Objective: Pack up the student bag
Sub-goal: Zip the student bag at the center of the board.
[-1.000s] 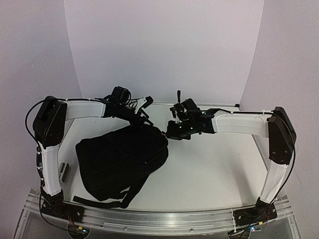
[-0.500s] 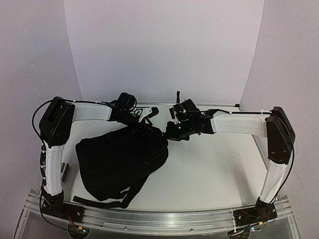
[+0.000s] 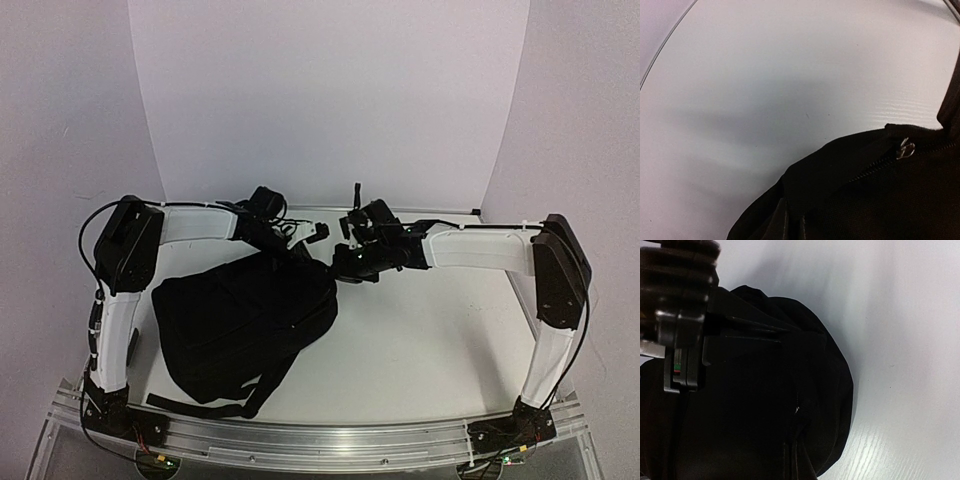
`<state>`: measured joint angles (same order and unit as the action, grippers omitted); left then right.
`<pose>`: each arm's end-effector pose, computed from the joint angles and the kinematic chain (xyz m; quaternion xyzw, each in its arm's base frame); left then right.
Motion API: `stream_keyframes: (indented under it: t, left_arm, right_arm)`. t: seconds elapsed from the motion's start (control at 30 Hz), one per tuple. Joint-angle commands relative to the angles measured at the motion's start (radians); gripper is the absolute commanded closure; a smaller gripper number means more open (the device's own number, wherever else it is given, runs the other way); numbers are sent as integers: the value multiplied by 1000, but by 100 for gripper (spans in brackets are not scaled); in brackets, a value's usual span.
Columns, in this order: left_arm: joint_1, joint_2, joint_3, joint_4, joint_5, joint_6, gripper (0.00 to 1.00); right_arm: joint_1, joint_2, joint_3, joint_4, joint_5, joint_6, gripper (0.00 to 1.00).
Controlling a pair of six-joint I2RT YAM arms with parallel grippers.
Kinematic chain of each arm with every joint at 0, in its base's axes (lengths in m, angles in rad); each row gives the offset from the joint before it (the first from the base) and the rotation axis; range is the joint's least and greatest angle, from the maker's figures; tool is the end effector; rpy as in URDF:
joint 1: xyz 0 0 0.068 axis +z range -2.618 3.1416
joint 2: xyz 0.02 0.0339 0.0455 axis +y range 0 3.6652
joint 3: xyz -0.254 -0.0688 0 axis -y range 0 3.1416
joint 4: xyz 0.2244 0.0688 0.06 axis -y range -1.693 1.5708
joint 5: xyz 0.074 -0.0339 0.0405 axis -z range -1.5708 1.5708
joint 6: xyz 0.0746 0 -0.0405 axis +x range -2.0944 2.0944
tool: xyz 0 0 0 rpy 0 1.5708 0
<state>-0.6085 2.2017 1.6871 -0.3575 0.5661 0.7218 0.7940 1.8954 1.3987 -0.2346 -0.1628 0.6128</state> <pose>0.3733 -0.3088 0.1555 0.6320 0.6509 -0.2434 0.3430 0.2975 0.3200 0.2015 -0.1153 0.9034 0.3194 0.2617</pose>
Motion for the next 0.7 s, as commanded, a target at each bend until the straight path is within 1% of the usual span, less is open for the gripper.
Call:
stream_keyframes:
  t: [0.0,0.17,0.3,0.43,0.67]
  left_arm:
    - [-11,8,15,13,-60,-30,100]
    - [-5,-10,-10,121,-169,-122,100]
    - [25,-8,31,140,-176,-233,100]
    - [53,3,81,134,-167,-308,100]
    - [87,53,203,80,-217,-440,100]
  right_arm:
    - [-5,-34,-14,18,7,-1,100]
    - [-2,-96,-65,14,1,-3,100]
    - [6,-147,-110,6,-5,7,100]
    - [30,-182,-141,2,-11,22,100]
    - [84,-192,-163,-2,-15,68,100]
